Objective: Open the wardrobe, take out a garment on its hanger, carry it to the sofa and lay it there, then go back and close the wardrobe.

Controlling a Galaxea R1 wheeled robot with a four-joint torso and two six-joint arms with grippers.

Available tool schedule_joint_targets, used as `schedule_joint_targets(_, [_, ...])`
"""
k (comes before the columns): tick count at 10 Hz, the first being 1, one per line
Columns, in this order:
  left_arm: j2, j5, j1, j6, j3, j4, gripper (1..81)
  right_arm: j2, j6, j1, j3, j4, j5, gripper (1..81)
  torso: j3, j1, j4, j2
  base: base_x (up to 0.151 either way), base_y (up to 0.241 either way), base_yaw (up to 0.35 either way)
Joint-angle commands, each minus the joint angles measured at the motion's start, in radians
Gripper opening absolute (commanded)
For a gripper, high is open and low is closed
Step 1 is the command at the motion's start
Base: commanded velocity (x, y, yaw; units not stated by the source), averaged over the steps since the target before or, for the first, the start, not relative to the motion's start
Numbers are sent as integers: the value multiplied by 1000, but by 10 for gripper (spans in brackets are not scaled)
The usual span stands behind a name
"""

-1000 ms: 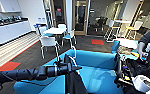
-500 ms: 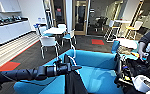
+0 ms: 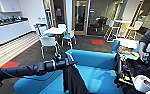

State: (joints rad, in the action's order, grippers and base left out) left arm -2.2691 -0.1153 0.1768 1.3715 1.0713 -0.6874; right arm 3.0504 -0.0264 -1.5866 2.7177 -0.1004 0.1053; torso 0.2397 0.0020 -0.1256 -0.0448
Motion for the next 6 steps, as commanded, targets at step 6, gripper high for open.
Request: schedule_joint_targets(6, [-212, -52, -322, 75, 111, -9, 10, 12, 0, 24, -1, 5, -67, 811, 0, 0, 0, 0, 0, 0, 0])
